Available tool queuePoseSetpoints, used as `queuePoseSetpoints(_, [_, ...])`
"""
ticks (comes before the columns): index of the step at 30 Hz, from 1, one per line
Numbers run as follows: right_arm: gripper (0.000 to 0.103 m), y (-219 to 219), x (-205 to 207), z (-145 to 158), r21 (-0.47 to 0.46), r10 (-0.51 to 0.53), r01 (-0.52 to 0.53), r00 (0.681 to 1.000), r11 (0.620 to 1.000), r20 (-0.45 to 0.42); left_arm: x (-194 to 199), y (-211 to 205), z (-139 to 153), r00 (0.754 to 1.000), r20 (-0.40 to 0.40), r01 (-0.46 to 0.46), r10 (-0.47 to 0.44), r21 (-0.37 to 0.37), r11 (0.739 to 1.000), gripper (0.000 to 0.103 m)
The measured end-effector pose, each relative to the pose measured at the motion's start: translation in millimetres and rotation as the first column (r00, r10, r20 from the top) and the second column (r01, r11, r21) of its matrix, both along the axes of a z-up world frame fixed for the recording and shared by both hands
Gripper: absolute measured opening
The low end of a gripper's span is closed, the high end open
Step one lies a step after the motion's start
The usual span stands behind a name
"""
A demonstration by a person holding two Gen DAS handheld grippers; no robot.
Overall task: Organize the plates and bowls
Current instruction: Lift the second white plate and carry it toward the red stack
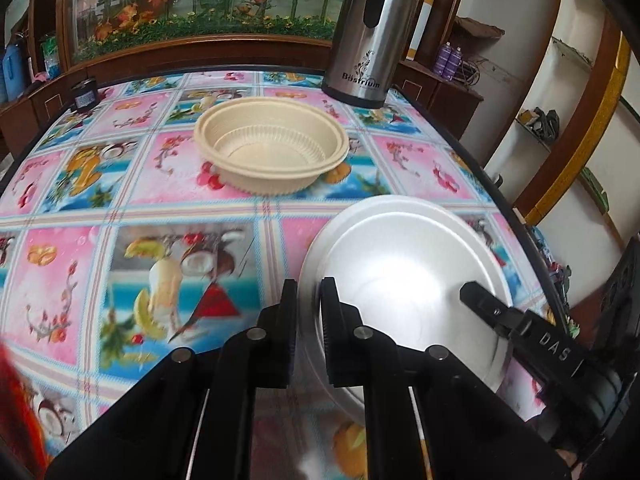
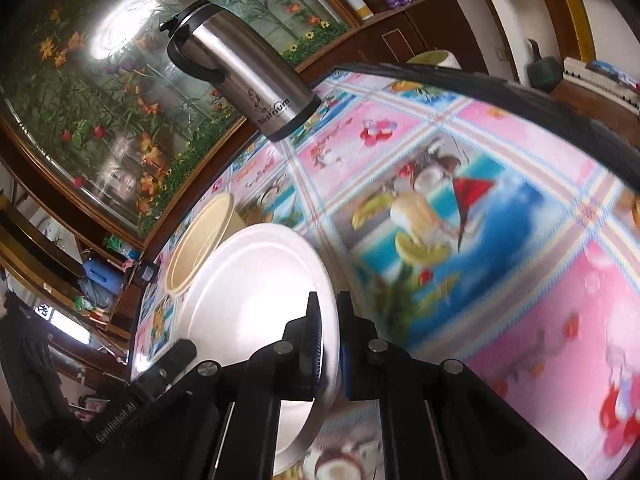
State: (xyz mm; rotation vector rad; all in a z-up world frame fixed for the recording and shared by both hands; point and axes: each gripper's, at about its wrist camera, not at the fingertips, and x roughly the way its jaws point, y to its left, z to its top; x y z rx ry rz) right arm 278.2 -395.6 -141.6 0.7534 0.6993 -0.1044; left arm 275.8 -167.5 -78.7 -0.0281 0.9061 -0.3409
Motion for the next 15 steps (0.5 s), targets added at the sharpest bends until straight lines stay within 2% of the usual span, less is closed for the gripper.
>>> queuePoseSetpoints(7, [0.007, 33.0, -32.6, -0.5, 0.005, 0.063, -0.063, 0.998, 0.998, -0.003, -43.5, 24.5, 17.8, 0.999, 0.033, -0.014, 0.01, 0.105, 0.994, 0.009])
queuePoseSetpoints(12, [0.008, 51.1, -51.9, 9.3, 0.035, 0.119, -0.118, 0.992, 0.992, -0.029, -69.8, 50.8, 23.4, 0.999, 0.02, -0.029, 0.028, 0.097, 0.995, 0.009])
queuePoseSetpoints(15, [0.008, 66.3, -64.0, 15.5, 0.042, 0.162, -0.161, 0.986, 0.986, -0.03, -89.3, 70.4, 33.6, 0.998, 0.05, -0.053, 0.048, 0.103, 0.993, 0.009])
